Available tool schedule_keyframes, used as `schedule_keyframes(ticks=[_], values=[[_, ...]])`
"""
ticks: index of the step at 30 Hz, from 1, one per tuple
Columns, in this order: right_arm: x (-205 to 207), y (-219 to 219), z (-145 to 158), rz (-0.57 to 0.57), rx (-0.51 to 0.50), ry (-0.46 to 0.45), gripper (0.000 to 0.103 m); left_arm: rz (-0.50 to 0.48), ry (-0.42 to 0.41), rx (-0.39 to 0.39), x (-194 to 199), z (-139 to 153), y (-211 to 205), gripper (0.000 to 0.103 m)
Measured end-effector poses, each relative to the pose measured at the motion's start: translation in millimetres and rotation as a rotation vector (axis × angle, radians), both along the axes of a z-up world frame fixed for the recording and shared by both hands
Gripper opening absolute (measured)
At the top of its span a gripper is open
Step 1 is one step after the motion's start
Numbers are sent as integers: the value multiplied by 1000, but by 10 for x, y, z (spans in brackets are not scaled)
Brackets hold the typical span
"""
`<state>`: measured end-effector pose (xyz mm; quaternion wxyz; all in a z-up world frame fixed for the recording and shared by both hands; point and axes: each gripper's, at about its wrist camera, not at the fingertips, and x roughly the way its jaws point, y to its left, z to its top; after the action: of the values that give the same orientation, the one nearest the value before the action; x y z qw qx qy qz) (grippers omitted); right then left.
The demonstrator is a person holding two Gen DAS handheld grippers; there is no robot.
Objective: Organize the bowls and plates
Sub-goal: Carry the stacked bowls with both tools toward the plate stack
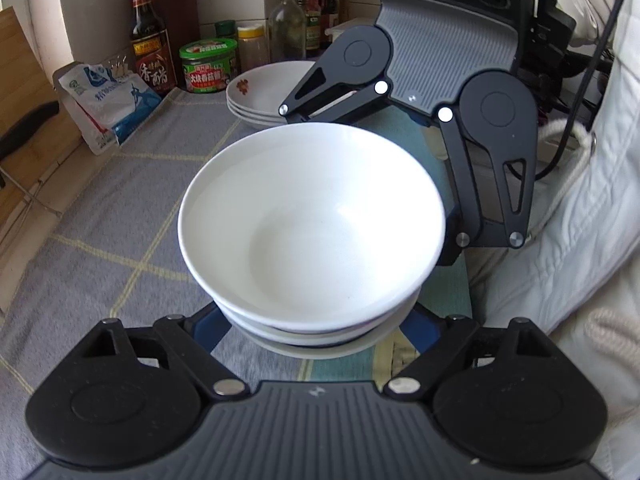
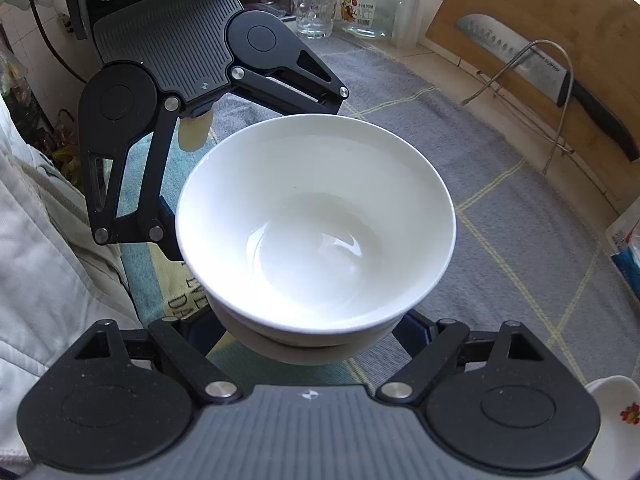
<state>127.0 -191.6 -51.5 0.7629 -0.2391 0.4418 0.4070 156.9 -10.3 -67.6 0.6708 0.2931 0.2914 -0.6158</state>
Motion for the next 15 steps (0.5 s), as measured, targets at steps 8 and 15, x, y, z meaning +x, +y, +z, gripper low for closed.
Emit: schedule_keyframes(ticks=[8,15], values=[[77,-506,221,19,-6,-38,91,25,-28,-36,-12,159,-497,89],[153,-1110,382,17,-28,-77,91,16,-66,-74,82,242,-1109,89]])
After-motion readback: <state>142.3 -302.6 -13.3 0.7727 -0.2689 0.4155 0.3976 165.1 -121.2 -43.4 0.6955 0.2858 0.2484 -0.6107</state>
